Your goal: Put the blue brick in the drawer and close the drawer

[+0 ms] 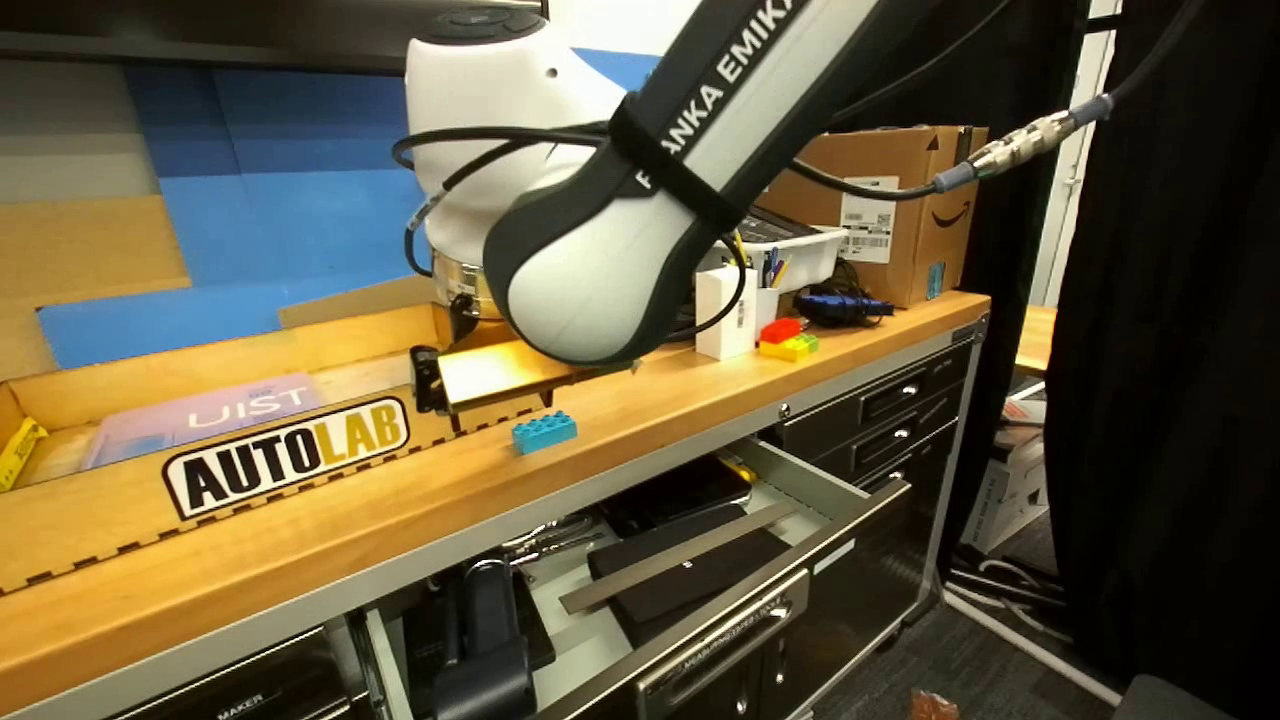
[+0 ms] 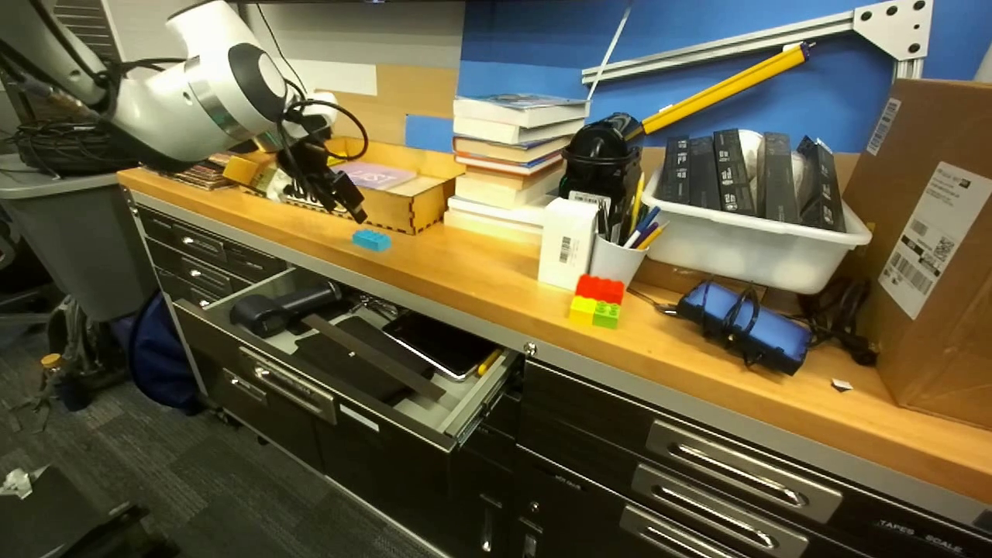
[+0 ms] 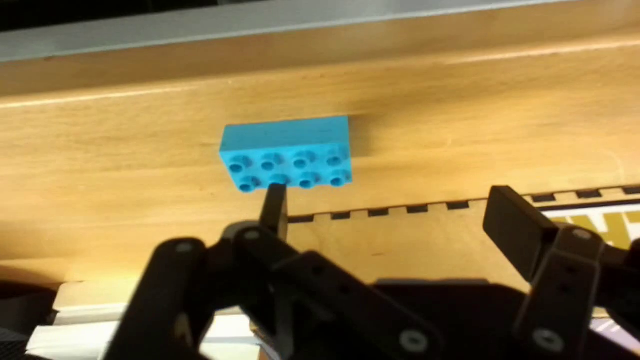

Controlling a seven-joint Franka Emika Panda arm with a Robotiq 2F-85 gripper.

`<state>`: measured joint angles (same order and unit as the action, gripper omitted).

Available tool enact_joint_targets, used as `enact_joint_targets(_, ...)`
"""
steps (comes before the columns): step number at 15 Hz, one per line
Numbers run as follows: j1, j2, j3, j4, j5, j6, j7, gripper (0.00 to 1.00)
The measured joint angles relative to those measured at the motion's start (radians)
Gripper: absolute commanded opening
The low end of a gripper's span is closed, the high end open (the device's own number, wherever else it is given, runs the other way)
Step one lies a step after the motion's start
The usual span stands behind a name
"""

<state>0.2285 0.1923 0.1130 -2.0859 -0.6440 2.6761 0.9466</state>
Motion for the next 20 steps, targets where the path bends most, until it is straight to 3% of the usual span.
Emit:
enact_joint_targets(5, 0.005, 0.016, -0.054, 0.024, -0.191, 0.004, 0.176, 1.00)
enact_joint_targets(13, 0.002, 0.070, -0.071, 0.022, -0.206, 0.004, 0.197, 1.00)
enact_joint_targets(14, 0.002, 0.076, -0.071, 0.022, -0.206, 0.004, 0.197, 0.75)
enact_joint_targets(15, 0.002, 0.082, -0.071, 0.022, -0.206, 0.004, 0.197, 0.74)
enact_joint_targets(18, 0.003, 0.086, -0.068, 0.023, -0.206, 0.012, 0.197, 0.50)
enact_joint_targets(20, 0.002, 0.077, -0.067, 0.020, -0.206, 0.016, 0.193, 0.50)
